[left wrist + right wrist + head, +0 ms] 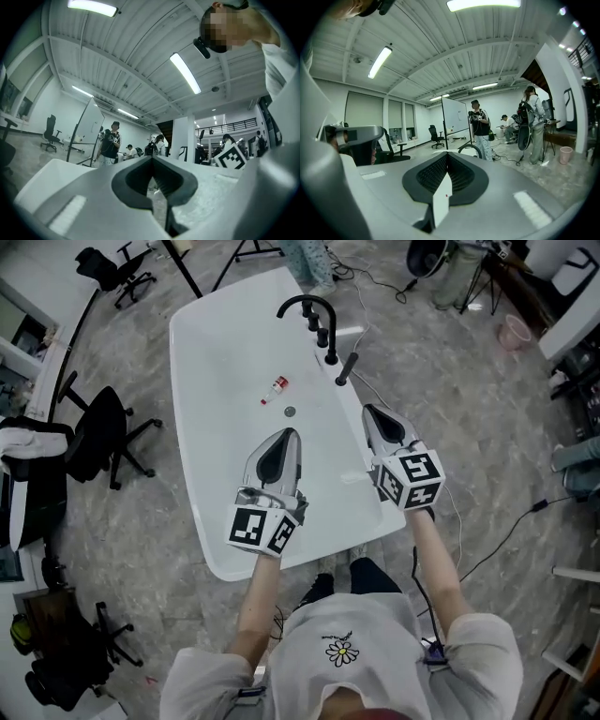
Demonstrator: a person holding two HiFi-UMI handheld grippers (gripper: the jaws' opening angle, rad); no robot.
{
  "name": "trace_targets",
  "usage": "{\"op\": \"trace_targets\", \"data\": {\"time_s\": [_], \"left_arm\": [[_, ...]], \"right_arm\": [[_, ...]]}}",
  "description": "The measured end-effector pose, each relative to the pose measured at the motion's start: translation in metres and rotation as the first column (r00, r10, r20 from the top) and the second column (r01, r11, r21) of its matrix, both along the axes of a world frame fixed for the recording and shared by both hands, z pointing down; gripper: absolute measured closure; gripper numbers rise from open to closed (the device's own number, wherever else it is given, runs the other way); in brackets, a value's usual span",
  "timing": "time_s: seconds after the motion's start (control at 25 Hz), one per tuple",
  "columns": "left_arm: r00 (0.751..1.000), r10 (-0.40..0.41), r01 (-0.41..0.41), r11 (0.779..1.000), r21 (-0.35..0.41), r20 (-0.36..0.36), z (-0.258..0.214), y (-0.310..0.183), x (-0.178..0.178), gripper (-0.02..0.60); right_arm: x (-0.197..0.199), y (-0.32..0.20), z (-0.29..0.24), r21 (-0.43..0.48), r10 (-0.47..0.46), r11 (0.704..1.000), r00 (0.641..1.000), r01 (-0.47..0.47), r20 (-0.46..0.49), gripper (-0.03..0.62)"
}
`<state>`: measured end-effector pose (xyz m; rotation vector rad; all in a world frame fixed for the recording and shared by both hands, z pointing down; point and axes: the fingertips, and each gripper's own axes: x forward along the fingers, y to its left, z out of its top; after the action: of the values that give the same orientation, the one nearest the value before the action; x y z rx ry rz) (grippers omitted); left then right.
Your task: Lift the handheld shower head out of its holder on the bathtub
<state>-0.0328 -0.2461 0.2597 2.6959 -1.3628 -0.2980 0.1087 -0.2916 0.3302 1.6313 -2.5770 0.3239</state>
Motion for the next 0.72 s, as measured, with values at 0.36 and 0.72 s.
{"op": "trace_targets", "data": {"time_s": [0.36,0.72], "left_arm": [[0.999,0.04,-0.04,0.999,-0.005,0.004,0.097,-0.072,0.033,0.581],[0.999,0.011,-0.005,0.99,-0.144,0.044,0.227,-0.108,0.016,0.581]], "right_arm": [[0.018,-0.142,0.152,-0.143,-0.05,0.989,0.992,0.034,-0.112,0.477],[0.029,-0.25,0.325,-0.386,0.002,0.922,0.997,-0.033,-0.078,0.382]]}}
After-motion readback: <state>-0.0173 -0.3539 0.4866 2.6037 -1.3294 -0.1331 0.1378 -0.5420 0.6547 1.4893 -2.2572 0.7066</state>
